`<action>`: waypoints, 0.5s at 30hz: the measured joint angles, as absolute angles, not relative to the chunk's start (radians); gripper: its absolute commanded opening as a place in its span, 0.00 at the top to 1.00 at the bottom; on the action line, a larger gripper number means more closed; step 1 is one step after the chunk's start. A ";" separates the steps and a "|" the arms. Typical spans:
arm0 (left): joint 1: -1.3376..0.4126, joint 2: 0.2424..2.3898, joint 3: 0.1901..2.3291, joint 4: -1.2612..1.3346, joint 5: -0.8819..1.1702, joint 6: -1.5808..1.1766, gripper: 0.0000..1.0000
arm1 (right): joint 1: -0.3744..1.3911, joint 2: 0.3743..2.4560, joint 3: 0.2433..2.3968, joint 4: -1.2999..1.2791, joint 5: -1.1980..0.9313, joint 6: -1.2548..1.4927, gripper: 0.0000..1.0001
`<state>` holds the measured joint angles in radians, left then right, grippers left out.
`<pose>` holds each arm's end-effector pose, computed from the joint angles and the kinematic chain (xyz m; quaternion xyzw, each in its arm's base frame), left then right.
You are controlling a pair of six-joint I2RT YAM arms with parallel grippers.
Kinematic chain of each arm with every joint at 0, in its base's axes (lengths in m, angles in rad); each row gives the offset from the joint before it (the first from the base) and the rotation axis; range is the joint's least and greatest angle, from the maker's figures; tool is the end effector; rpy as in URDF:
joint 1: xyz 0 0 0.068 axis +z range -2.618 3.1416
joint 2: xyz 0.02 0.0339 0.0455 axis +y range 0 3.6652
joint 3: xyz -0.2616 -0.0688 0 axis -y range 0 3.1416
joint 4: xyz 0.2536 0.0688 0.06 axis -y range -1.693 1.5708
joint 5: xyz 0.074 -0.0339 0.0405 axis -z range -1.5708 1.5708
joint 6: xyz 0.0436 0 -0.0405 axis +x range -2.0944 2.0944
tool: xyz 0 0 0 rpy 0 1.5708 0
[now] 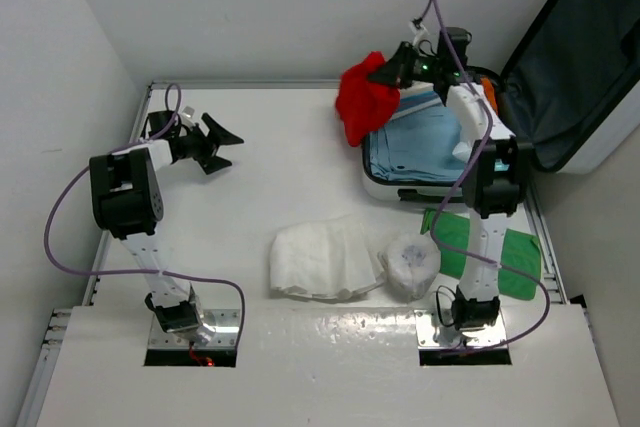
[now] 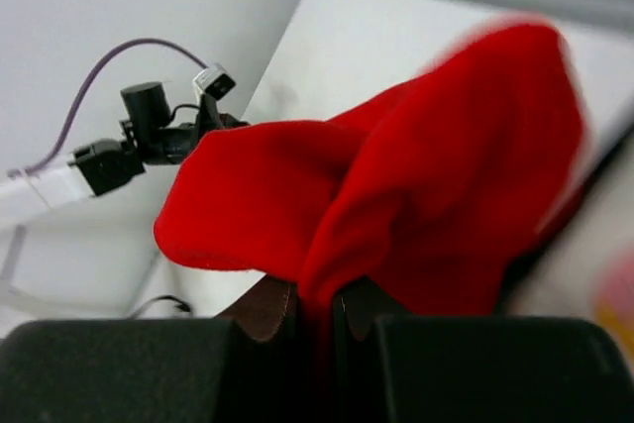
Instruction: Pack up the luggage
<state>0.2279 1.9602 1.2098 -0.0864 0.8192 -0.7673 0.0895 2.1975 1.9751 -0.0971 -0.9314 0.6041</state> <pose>0.4117 0.0628 0.1494 -0.2831 0.8206 -0.4460 0.2182 0.5237 0.0821 0.2966 -0.0700 0.7673 0.5202 0.3684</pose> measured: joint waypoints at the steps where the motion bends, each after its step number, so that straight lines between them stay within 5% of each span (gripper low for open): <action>1: 0.228 1.960 1.210 -0.087 0.819 -0.767 0.09 | 0.062 2.197 1.951 -0.100 -0.939 0.641 1.00; 15: 0.222 1.998 1.214 -0.090 0.814 -0.751 0.07 | -0.305 2.140 1.753 -0.400 -1.024 0.681 1.00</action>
<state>0.2222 1.9980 1.2144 -0.0902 0.8143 -0.7506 -0.3054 2.1395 1.7535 -0.4000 -1.0245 0.6811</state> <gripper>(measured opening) 0.914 0.091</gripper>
